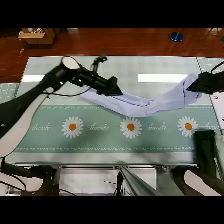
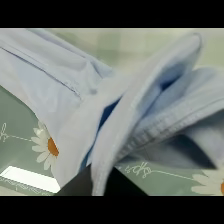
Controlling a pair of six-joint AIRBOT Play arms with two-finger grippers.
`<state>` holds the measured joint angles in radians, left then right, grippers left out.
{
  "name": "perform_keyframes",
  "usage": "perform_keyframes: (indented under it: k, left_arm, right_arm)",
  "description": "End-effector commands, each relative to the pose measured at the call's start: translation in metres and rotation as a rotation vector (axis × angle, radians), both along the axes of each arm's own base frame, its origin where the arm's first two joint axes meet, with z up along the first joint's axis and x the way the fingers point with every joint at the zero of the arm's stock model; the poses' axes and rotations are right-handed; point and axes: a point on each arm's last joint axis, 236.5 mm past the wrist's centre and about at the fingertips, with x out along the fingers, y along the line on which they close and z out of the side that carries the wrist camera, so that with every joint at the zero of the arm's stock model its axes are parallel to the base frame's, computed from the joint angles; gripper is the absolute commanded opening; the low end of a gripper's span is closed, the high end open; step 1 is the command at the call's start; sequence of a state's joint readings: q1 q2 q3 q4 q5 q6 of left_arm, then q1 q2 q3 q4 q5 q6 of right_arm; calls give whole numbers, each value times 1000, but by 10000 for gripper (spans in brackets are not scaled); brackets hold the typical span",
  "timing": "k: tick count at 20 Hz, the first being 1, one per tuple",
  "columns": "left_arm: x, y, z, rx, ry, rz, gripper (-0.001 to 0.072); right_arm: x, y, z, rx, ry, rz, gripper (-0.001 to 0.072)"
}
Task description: Fold the shirts.
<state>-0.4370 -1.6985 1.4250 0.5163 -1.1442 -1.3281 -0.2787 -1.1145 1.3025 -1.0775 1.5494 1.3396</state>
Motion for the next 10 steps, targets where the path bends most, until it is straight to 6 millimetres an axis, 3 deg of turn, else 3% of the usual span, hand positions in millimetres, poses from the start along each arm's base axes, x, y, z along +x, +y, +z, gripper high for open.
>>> perform_keyframes:
  k: [1,10]
  left_arm:
    - [-29,-45,-22,16,16,-42,23]
    - [-97,-102,-85,20,214,-138,23]
  right_arm:
    - [-15,11,16,-21,-17,8,18]
    - [-44,20,38,-29,-37,28,18]
